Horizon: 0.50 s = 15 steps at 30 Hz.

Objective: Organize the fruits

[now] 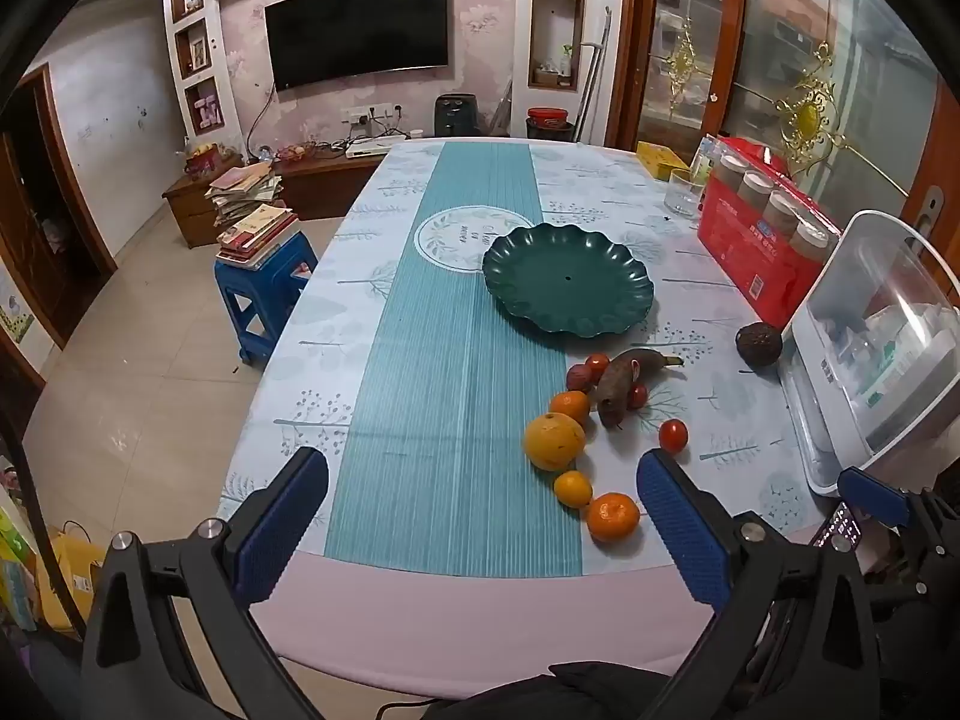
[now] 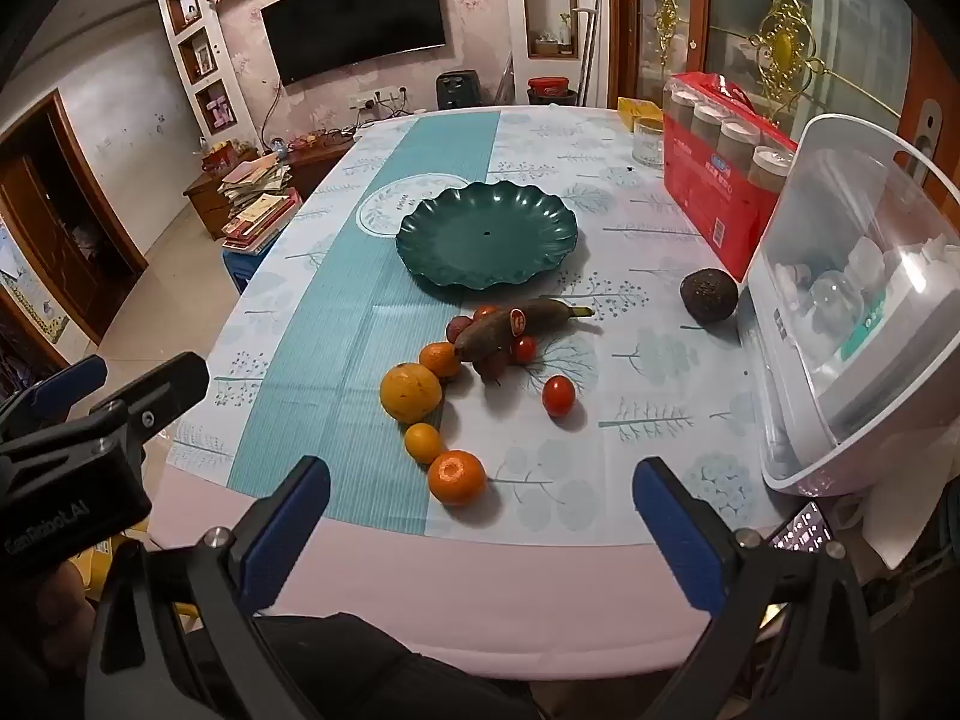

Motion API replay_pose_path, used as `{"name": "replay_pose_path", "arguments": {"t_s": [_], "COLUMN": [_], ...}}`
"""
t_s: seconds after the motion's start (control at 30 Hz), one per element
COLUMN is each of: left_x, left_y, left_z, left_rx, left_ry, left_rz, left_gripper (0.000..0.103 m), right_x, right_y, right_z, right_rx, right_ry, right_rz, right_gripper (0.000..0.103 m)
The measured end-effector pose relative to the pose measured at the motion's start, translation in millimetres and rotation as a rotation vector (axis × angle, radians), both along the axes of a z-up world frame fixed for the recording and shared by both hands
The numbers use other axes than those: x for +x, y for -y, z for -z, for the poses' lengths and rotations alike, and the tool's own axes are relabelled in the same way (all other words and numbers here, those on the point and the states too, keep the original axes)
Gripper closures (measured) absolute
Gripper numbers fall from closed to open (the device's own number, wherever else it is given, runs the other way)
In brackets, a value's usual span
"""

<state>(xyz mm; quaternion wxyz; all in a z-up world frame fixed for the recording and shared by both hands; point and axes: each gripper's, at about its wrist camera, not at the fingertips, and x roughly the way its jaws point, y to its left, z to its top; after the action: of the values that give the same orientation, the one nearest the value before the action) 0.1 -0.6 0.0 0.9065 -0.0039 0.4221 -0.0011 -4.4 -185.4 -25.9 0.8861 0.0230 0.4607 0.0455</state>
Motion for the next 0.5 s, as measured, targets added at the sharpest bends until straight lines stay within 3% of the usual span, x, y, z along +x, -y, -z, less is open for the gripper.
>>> {"name": "replay_pose_path", "arguments": {"t_s": [0.5], "left_x": [6.6], "left_y": [7.3], "left_z": [-3.5], "left_rx": [-0.020], "left_ry": [0.003], "left_rz": [0.005], "left_gripper": [0.001], "right_x": [5.0], "right_y": [-3.1], "right_z": [1.6], "right_rx": [0.000], "right_ry": [-0.011], "right_rz": [-0.001], "right_gripper": [0.002]}}
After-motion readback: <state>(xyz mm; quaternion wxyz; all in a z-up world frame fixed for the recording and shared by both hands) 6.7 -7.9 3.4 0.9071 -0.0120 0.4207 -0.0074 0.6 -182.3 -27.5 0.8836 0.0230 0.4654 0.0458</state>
